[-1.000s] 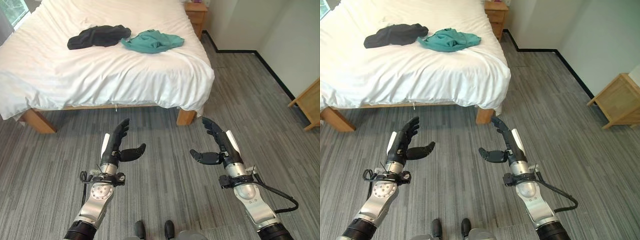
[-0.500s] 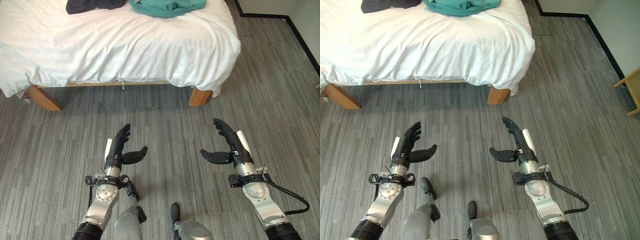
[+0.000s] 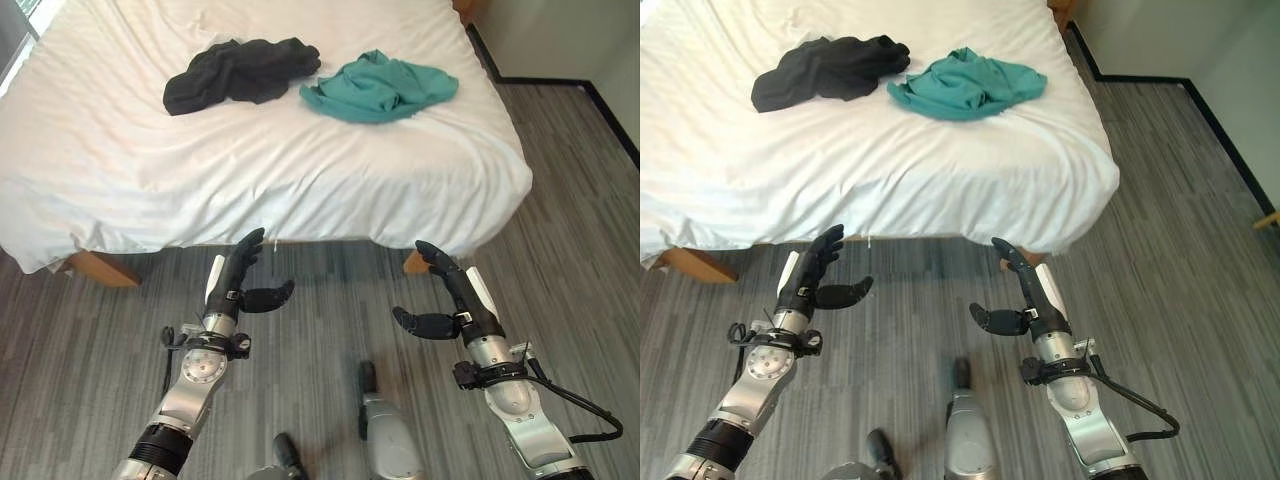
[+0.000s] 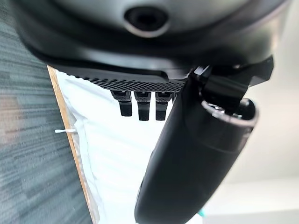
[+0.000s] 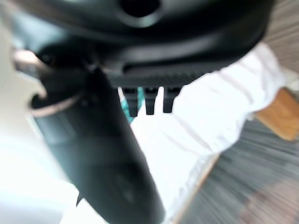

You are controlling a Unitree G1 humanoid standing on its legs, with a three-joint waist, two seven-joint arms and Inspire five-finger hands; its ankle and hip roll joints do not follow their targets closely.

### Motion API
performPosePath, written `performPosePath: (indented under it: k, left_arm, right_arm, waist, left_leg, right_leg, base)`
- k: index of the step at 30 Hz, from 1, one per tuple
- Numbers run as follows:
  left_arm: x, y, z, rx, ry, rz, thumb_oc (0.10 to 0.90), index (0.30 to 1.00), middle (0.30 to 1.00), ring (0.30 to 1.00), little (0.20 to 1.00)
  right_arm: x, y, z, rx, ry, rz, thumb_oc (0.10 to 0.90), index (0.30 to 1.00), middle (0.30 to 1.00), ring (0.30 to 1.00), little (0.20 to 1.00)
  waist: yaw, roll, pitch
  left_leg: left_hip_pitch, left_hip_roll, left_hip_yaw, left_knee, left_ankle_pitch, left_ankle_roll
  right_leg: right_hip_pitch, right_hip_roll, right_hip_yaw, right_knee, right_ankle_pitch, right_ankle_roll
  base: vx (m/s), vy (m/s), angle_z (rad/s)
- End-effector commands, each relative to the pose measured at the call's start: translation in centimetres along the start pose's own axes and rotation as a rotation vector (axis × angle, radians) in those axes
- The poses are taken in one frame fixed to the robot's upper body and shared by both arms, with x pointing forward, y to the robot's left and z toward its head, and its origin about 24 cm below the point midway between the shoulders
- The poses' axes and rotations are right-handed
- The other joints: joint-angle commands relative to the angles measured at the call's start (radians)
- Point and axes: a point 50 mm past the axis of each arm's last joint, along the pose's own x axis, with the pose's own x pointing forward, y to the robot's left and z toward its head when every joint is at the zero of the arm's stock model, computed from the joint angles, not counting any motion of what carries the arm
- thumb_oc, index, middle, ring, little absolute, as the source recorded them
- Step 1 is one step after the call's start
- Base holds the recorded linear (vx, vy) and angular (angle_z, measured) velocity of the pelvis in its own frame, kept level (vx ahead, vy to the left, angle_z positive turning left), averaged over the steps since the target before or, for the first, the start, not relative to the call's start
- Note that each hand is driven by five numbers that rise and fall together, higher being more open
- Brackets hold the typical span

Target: Pick up bed clothes into laundry basket.

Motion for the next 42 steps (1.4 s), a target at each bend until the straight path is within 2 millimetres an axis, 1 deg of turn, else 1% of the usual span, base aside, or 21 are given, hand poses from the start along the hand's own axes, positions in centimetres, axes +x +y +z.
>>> performPosePath:
  k: [1, 3, 4, 6, 7, 9, 10, 11, 12, 13, 14, 16, 17, 18, 19, 22, 27, 30, 33, 35, 42]
  left_arm:
    - [1.6, -0.3, 4.5, -0.062, -0.244, -0.007, 0.8, 0.9, 0.9, 0.9, 0.9]
    - [1.2, -0.3, 4.1, -0.068, -0.233, -0.006, 0.8, 0.9, 0.9, 0.9, 0.9]
    - [0.8, 0.0, 3.7, -0.08, -0.223, 0.005, 0.8, 0.9, 0.9, 0.9, 0.9]
    - [0.6, 0.3, 3.5, -0.042, -0.222, 0.018, 0.8, 0.9, 0.9, 0.9, 0.9]
    - [1.0, 0.8, 4.2, -0.029, -0.249, 0.063, 0.8, 0.9, 0.9, 0.9, 0.9]
    - [1.7, 1.6, 5.8, -0.055, -0.319, 0.146, 0.8, 0.9, 0.9, 0.9, 0.9]
    - [2.0, 2.3, 6.9, -0.053, -0.365, 0.193, 0.8, 0.9, 0.9, 0.9, 0.9]
    - [2.2, 3.1, 8.5, -0.027, -0.43, 0.246, 0.8, 0.9, 0.9, 0.9, 0.9]
    - [2.2, 3.1, 8.5, -0.025, -0.431, 0.248, 0.8, 0.9, 0.9, 0.9, 0.9]
    - [2.1, 4.7, 11.4, 0.042, -0.563, 0.342, 0.8, 0.9, 0.9, 0.9, 0.9]
    - [2.0, 5.8, 12.6, 0.091, -0.619, 0.407, 0.8, 0.9, 0.9, 0.9, 0.9]
    - [1.2, 7.9, 14.6, 0.176, -0.708, 0.536, 0.8, 0.9, 0.9, 0.9, 0.9]
    - [0.8, 8.9, 15.0, 0.206, -0.725, 0.598, 0.8, 0.9, 0.9, 0.9, 0.9]
    - [0.8, 8.9, 15.0, 0.207, -0.723, 0.603, 0.8, 0.9, 0.9, 0.9, 0.9]
    - [-0.3, 11.3, 15.7, 0.321, -0.741, 0.721, 0.8, 0.9, 0.9, 0.9, 0.9]
    - [-0.6, 13.7, 15.1, 0.474, -0.667, 0.807, 0.8, 0.9, 0.9, 0.9, 0.9]
    - [0.7, 16.6, 15.1, 0.639, -0.532, 0.821, 0.8, 0.9, 0.9, 0.9, 0.9]
    - [2.1, 17.7, 14.7, 0.743, -0.416, 0.823, 0.8, 0.9, 0.9, 0.9, 0.9]
    - [4.3, 19.2, 13.8, 0.8, -0.252, 0.827, 0.8, 0.9, 0.9, 0.9, 0.9]
    - [5.4, 19.5, 13.7, 0.853, -0.196, 0.811, 0.8, 0.9, 0.9, 0.9, 0.9]
    - [6.8, 19.7, 13.3, 0.974, -0.104, 0.786, 0.8, 0.9, 0.9, 0.9, 0.9]
  right_arm:
    - [2.5, -3.5, 5.1, -0.066, -0.271, -0.14, 0.8, 0.9, 0.9, 0.9, 0.9]
    - [2.3, -3.5, 5.1, -0.077, -0.274, -0.132, 0.8, 0.9, 0.9, 0.9, 0.9]
    - [2.2, -3.9, 5.3, -0.089, -0.283, -0.136, 0.8, 0.9, 0.9, 0.9, 0.9]
    - [1.8, -4.4, 5.2, -0.12, -0.287, -0.143, 0.8, 0.9, 0.9, 0.9, 0.9]
    - [1.7, -4.7, 5.3, -0.126, -0.294, -0.163, 0.8, 0.9, 0.9, 0.9, 0.9]
    - [1.5, -5.0, 5.2, -0.149, -0.289, -0.182, 0.8, 0.9, 0.9, 0.9, 0.9]
    - [1.4, -5.1, 5.0, -0.162, -0.279, -0.182, 0.8, 0.9, 0.9, 0.9, 0.9]
    - [1.4, -5.2, 4.8, -0.177, -0.268, -0.184, 0.8, 0.9, 0.9, 0.9, 0.9]
    - [1.4, -5.2, 4.9, -0.176, -0.269, -0.185, 0.8, 0.9, 0.9, 0.9, 0.9]
    - [1.2, -5.6, 4.7, -0.226, -0.258, -0.187, 0.8, 0.9, 0.9, 0.9, 0.9]
    - [0.9, -5.8, 4.4, -0.245, -0.248, -0.189, 0.8, 0.9, 0.9, 0.9, 0.9]
    - [0.5, -6.3, 3.9, -0.278, -0.225, -0.191, 0.8, 0.9, 0.9, 0.9, 0.9]
    - [0.3, -6.6, 3.8, -0.293, -0.218, -0.199, 0.8, 0.9, 0.9, 0.9, 0.9]
    - [0.3, -6.6, 3.8, -0.295, -0.219, -0.196, 0.8, 0.9, 0.9, 0.9, 0.9]
    - [-0.2, -7.5, 3.3, -0.34, -0.185, -0.21, 0.8, 0.9, 0.9, 0.9, 0.9]
    - [-2.4, -8.1, 1.3, -0.348, -0.072, -0.212, 0.8, 0.9, 0.9, 0.9, 0.9]
    - [-4.0, -8.4, -0.1, -0.312, 0.016, -0.216, 0.8, 0.9, 0.9, 0.9, 0.9]
    - [-3.8, -8.4, -0.4, -0.311, 0.038, -0.213, 0.8, 0.9, 0.9, 0.9, 0.9]
    - [-3.6, -8.0, -0.2, -0.299, 0.021, -0.176, 0.8, 0.9, 0.9, 0.9, 0.9]
    - [-3.7, -7.8, -0.2, -0.299, 0.015, -0.158, 0.8, 0.9, 0.9, 0.9, 0.9]
    - [-3.8, -7.5, -0.5, -0.301, 0.019, -0.145, 0.8, 0.9, 0.9, 0.9, 0.9]
  waist:
    - [-0.053, 0.047, -0.016]
    - [-0.063, 0.045, -0.029]
    - [-0.07, 0.061, -0.03]
    - [-0.065, 0.075, -0.026]
    - [-0.06, 0.069, -0.013]
    - [-0.057, 0.05, -0.004]
    - [-0.05, 0.042, -0.001]
    - [-0.035, 0.031, 0.001]
    - [-0.034, 0.027, -0.001]
    - [-0.016, 0.03, -0.002]
    - [-0.009, 0.033, -0.007]
    - [0.005, 0.06, -0.018]
    - [0.012, 0.075, -0.023]
    - [0.012, 0.073, -0.026]
    - [0.021, 0.106, -0.039]
    - [-0.014, 0.144, -0.062]
    - [-0.053, 0.157, -0.08]
    - [-0.064, 0.153, -0.093]
    - [-0.098, 0.146, -0.1]
    - [-0.108, 0.142, -0.102]
    - [-0.119, 0.127, -0.106]
  left_leg:
    - [0.077, 0.125, 0.036, 0.03, -0.077, -0.06]
    - [0.088, 0.147, 0.023, 0.073, -0.093, -0.071]
    - [0.087, 0.19, 0.011, 0.153, -0.068, -0.095]
    - [0.007, 0.256, -0.035, 0.379, 0.047, -0.1]
    - [-0.055, 0.271, -0.093, 0.513, 0.123, -0.099]
    - [-0.104, 0.287, -0.124, 0.655, 0.168, -0.093]
    - [-0.134, 0.277, -0.113, 0.675, 0.156, -0.09]
    - [-0.184, 0.244, -0.104, 0.684, 0.121, -0.082]
    - [-0.188, 0.24, -0.101, 0.684, 0.124, -0.077]
    - [-0.245, 0.213, -0.093, 0.647, 0.09, -0.081]
    - [-0.249, 0.201, -0.082, 0.567, 0.093, -0.078]
    - [-0.235, 0.181, -0.084, 0.36, 0.079, -0.076]
    - [-0.238, 0.174, -0.098, 0.277, 0.086, -0.075]
    - [-0.219, 0.165, -0.091, 0.243, 0.1, -0.075]
    - [-0.196, 0.167, -0.143, 0.142, 0.114, -0.077]
    - [-0.105, 0.162, -0.136, 0.033, 0.133, -0.079]
    - [-0.076, 0.156, -0.107, 0.002, 0.129, -0.083]
    - [-0.087, 0.156, -0.081, 0.002, 0.115, -0.083]
    - [-0.089, 0.159, -0.057, 0.002, 0.108, -0.086]
    - [-0.094, 0.16, -0.046, 0.002, 0.105, -0.088]
    - [-0.12, 0.167, -0.017, 0.002, 0.1, -0.089]
  right_leg:
    - [0.087, 0.014, 0.006, -0.069, -0.008, 0.081]
    - [0.117, 0.019, 0.038, -0.065, -0.007, 0.066]
    - [0.157, 0.039, 0.048, -0.066, -0.009, 0.051]
    - [0.234, 0.077, 0.074, -0.069, -0.038, -0.002]
    - [0.262, 0.091, 0.079, -0.06, -0.049, -0.037]
    - [0.323, 0.1, 0.095, -0.067, -0.073, -0.075]
    - [0.346, 0.096, 0.103, -0.074, -0.081, -0.084]
    - [0.369, 0.09, 0.118, -0.079, -0.087, -0.083]
    - [0.364, 0.085, 0.12, -0.079, -0.083, -0.082]
    - [0.394, 0.086, 0.144, -0.082, -0.102, -0.074]
    - [0.4, 0.081, 0.151, -0.082, -0.102, -0.065]
    - [0.419, 0.087, 0.162, -0.082, -0.127, -0.042]
    - [0.422, 0.089, 0.17, -0.079, -0.129, -0.034]
    - [0.422, 0.084, 0.173, -0.077, -0.133, -0.032]
    - [0.436, 0.084, 0.182, -0.061, -0.154, -0.016]
    - [0.443, 0.085, 0.179, -0.04, -0.162, -0.004]
    - [0.439, 0.058, 0.19, -0.05, -0.146, 0.021]
    - [0.424, 0.04, 0.19, -0.075, -0.122, 0.044]
    - [0.407, 0.034, 0.193, -0.088, -0.1, 0.062]
    - [0.395, 0.032, 0.193, -0.09, -0.094, 0.072]
    - [0.353, 0.039, 0.203, -0.095, -0.079, 0.086]
  base:
    - [0.32, -0.319, -0.16]
    - [0.32, -0.33, -0.26]
    - [0.35, -0.385, -0.33]
    - [0.25, -0.387, -0.24]
    - [0.25, -0.421, -0.15]
    - [0.28, -0.315, -0.23]
    - [0.27, -0.202, -0.42]
    - [0.17, -0.112, -0.38]
    - [0.25, -0.049, -0.44]
    - [0.25, 0.03, -0.4]
    - [0.37, 0.076, -0.6]
    - [0.31, 0.165, -0.49]
    - [0.22, 0.136, -0.58]
    - [0.3, 0.175, -0.7]
    - [0.28, 0.15, -0.77]
    - [0.23, 0.105, -0.61]
    - [0.11, 0.066, 0.15]
    - [0.05, 0.06, 0.0]
    - [0.06, 0.039, -0.05]
    - [0.05, 0.029, -0.07]
    - [0.03, 0.021, -0.08]
